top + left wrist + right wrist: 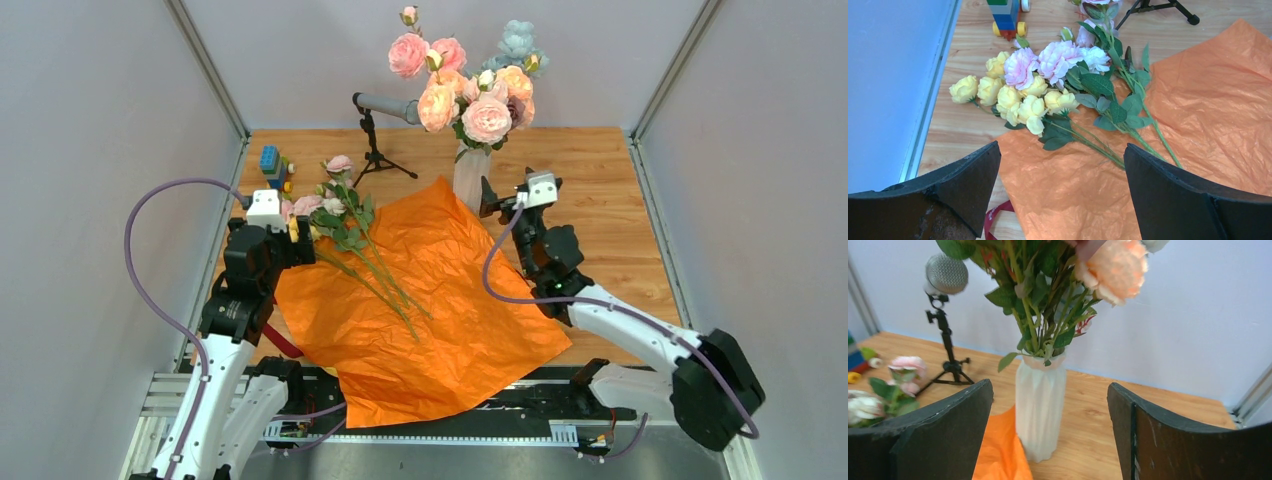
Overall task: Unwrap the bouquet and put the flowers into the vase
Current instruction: Insert the fake flower into the vase, then pick up the fake flower from the wrapping paper.
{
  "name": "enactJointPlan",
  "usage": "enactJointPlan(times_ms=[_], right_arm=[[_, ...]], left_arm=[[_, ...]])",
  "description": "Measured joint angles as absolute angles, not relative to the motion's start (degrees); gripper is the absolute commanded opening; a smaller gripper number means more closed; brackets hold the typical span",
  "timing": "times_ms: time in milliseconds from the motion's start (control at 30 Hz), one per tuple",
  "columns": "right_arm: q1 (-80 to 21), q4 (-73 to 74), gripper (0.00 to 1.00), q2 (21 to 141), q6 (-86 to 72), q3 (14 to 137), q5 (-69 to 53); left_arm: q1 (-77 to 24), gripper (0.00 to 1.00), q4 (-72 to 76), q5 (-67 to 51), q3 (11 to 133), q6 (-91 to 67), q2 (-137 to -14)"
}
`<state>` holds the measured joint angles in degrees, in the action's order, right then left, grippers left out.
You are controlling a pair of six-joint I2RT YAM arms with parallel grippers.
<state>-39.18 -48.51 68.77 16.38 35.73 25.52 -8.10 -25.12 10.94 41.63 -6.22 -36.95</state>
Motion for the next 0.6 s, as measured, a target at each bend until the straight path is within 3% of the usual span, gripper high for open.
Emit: enactJointPlan(times_ms=[267,600], right_arm=[[-39.31,-23.81,0.77,57.93,-2.76,38.83,19.97],[-44.12,-7.51,0.63,68.77,-18.94,42.35,6.83]], left_arm=[[-8.1,1.0,-25.12,11.05,41.63,-6.24,-36.91],[-8.1,1.0,-24.97,9.47,41.65,-7.57,-37.47]])
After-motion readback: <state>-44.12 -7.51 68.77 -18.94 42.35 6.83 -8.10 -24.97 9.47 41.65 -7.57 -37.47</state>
